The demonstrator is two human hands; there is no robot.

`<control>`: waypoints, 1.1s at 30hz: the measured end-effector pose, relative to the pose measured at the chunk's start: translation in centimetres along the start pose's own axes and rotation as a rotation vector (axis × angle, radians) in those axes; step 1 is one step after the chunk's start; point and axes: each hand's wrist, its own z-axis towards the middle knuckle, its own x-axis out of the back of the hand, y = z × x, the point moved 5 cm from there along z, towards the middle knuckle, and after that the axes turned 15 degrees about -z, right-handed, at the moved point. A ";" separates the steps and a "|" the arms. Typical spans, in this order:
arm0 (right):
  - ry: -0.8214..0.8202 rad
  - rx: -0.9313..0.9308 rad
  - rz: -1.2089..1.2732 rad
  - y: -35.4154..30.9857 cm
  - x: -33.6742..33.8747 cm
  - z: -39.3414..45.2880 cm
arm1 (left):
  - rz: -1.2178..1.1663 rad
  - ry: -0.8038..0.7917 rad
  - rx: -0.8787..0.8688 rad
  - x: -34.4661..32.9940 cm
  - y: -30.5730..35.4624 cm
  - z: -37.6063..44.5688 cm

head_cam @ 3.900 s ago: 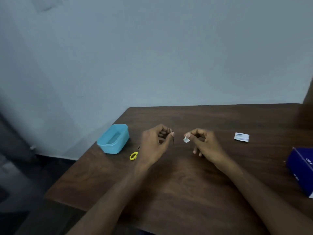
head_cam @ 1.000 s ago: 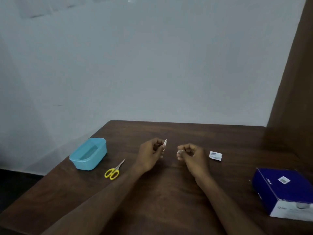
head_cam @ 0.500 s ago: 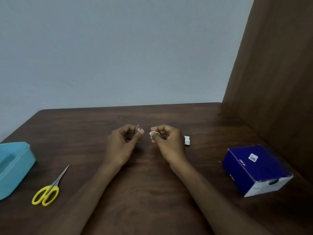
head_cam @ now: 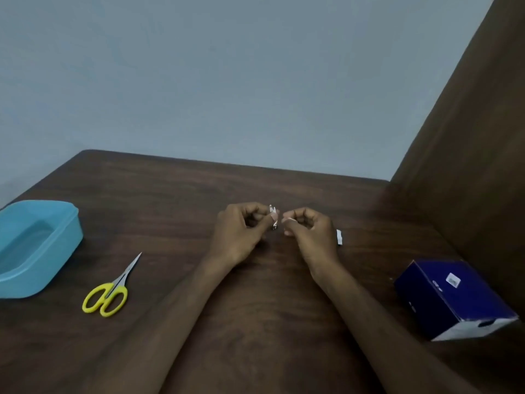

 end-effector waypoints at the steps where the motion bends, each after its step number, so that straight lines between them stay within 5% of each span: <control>1: -0.013 0.006 0.005 -0.2 0.0 0.0 | -0.022 0.004 0.009 0.0 0.0 0.0; 8: -0.129 0.071 0.099 -0.2 -0.4 0.3 | -0.076 -0.031 0.032 0.1 0.0 0.0; 26: -0.086 0.193 -0.037 -1.6 -0.3 0.1 | 0.036 0.074 0.066 0.7 0.9 -0.5; 33: -0.082 0.239 0.203 -1.8 0.0 0.1 | -0.019 0.054 0.144 0.8 0.1 0.1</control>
